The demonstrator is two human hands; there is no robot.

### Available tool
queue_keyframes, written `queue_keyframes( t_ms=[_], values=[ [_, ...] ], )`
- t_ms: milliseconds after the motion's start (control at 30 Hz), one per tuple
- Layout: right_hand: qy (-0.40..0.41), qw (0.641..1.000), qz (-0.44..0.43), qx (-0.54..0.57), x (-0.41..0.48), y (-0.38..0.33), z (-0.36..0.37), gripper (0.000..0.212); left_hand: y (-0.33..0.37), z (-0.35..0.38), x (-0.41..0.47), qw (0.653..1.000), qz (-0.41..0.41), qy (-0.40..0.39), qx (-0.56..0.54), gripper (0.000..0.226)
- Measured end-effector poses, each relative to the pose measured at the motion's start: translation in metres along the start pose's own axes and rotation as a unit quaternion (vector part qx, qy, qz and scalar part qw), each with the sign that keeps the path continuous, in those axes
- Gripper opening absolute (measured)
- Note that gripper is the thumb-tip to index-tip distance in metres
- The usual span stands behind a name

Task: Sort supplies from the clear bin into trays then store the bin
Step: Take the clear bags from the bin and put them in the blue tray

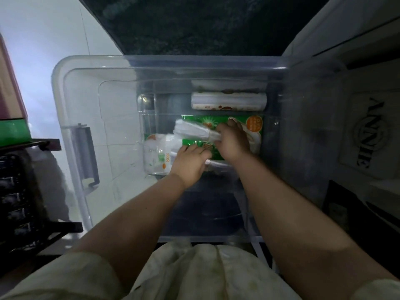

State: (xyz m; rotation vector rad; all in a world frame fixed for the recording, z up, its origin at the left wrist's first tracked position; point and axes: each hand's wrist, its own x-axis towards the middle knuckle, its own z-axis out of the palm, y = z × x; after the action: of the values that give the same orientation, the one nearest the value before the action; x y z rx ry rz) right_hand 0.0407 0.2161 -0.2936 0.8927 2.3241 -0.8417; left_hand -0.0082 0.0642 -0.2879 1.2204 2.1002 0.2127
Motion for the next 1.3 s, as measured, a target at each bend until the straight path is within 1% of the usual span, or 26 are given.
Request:
queue_keyframes(
  t_ms=[67,133,267,333,433,533,667,833,1000,1200,1300],
  values=[
    [0.026,0.999,-0.023,0.002,-0.010,-0.004,-0.013,0.026,0.005,-0.014,-0.013,1.000,-0.012,0.010,-0.014,0.016],
    [0.035,0.999,-0.041,0.002,-0.021,-0.009,-0.031,0.027,0.010,-0.031,-0.028,0.999,-0.020,0.039,-0.024,0.017],
    [0.050,0.995,-0.081,0.007,-0.050,-0.025,-0.076,0.025,0.027,-0.073,-0.059,0.996,-0.029,0.087,-0.011,0.019],
    [0.076,0.991,-0.109,-0.002,-0.069,-0.037,-0.103,0.024,0.040,-0.099,-0.074,0.993,-0.032,0.109,-0.008,0.019],
    [0.123,0.983,-0.137,-0.012,-0.105,-0.059,-0.143,0.021,0.060,-0.140,-0.099,0.988,-0.009,0.153,0.010,0.021],
    [0.146,0.976,-0.157,-0.033,-0.144,-0.083,-0.176,0.022,0.078,-0.180,-0.125,0.978,0.021,0.203,0.042,0.025],
    [0.173,0.968,-0.166,-0.067,-0.192,-0.113,-0.200,0.026,0.094,-0.222,-0.151,0.962,0.049,0.264,0.055,0.027],
    [0.266,0.953,-0.122,-0.085,-0.241,-0.139,-0.204,0.031,0.100,-0.244,-0.180,0.945,0.096,0.311,0.043,0.022],
    [0.311,0.947,-0.044,-0.071,-0.295,-0.161,-0.171,0.026,0.084,-0.247,-0.211,0.940,0.175,0.287,0.057,0.017],
    [0.362,0.930,0.063,-0.016,-0.355,-0.178,-0.124,0.023,0.081,-0.243,-0.236,0.916,0.291,0.270,0.058,0.008],
    [0.392,0.914,0.109,0.005,-0.389,-0.176,-0.106,0.024,0.099,-0.235,-0.245,0.892,0.359,0.271,0.052,0.007]
  ],
)
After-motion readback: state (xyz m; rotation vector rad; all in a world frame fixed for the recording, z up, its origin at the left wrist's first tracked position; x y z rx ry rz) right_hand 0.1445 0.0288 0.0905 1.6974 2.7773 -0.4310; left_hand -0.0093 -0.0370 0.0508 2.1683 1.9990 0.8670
